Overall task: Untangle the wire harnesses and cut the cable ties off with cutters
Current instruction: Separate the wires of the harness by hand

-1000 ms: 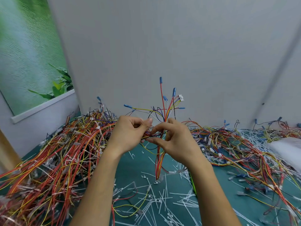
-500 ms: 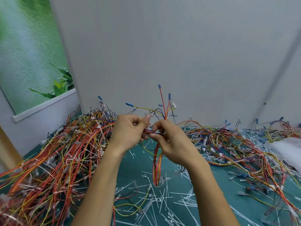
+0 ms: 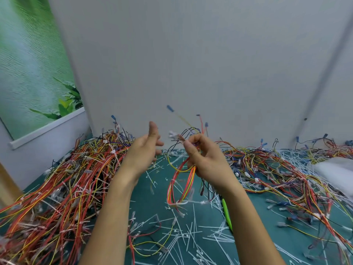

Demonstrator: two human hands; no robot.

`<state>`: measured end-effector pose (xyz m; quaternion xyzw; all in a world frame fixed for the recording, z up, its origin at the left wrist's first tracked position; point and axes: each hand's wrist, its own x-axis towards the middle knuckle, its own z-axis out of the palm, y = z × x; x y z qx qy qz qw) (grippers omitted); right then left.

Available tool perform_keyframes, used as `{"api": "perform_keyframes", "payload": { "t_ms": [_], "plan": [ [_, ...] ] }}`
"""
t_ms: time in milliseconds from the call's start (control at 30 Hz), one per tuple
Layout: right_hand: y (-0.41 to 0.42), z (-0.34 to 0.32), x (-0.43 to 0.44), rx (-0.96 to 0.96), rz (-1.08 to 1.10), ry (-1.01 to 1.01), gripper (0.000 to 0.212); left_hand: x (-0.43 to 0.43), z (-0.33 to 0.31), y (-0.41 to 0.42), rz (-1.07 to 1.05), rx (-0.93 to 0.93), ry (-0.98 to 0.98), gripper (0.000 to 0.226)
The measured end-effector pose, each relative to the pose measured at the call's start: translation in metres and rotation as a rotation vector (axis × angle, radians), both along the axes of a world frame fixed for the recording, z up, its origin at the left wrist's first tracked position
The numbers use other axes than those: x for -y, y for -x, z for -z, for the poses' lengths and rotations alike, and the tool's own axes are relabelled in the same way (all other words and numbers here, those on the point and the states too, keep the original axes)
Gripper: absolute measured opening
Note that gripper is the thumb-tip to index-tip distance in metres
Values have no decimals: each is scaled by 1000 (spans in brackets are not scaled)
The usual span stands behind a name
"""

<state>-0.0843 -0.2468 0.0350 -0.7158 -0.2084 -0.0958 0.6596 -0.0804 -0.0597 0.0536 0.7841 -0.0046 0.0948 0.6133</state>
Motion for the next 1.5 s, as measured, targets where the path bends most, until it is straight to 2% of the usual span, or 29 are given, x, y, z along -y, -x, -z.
{"api": "perform_keyframes", "payload": {
  "t_ms": [67,100,233,333,500,633,833,967,1133,1233,1333,1367,1500],
  "plan": [
    [-1,-2,4,-66,15,-123,12,-7,-2,2,4,-91,-59,98],
    [-2,-2,6,-85,24,-149,12,-7,-2,3,41,-119,-92,95],
    [-1,-2,8,-123,16,-188,15,6,5,5,169,-60,-168,46],
    [-2,-2,9,-134,1,-206,15,13,8,3,187,10,-64,24],
    [-4,-1,13,-156,3,-147,24,16,4,7,282,81,150,27],
    [-7,0,17,-153,-48,-208,18,17,3,9,303,86,152,37],
    [-7,0,20,-170,-78,-237,22,22,5,9,391,91,91,35],
    [-7,0,17,-104,-36,-174,23,25,5,12,427,96,157,27],
    [-5,-5,20,-94,-47,-261,22,28,2,16,485,110,223,24],
    [-3,-10,23,-130,-79,-333,22,21,3,16,568,172,113,16],
    [-2,-14,28,-151,-97,-395,30,19,7,13,568,117,-50,39],
    [-1,-14,29,-152,-110,-389,32,23,7,13,539,122,-68,40],
    [4,-16,32,-140,-148,-259,26,32,9,10,539,175,-77,18]
  ]
}}
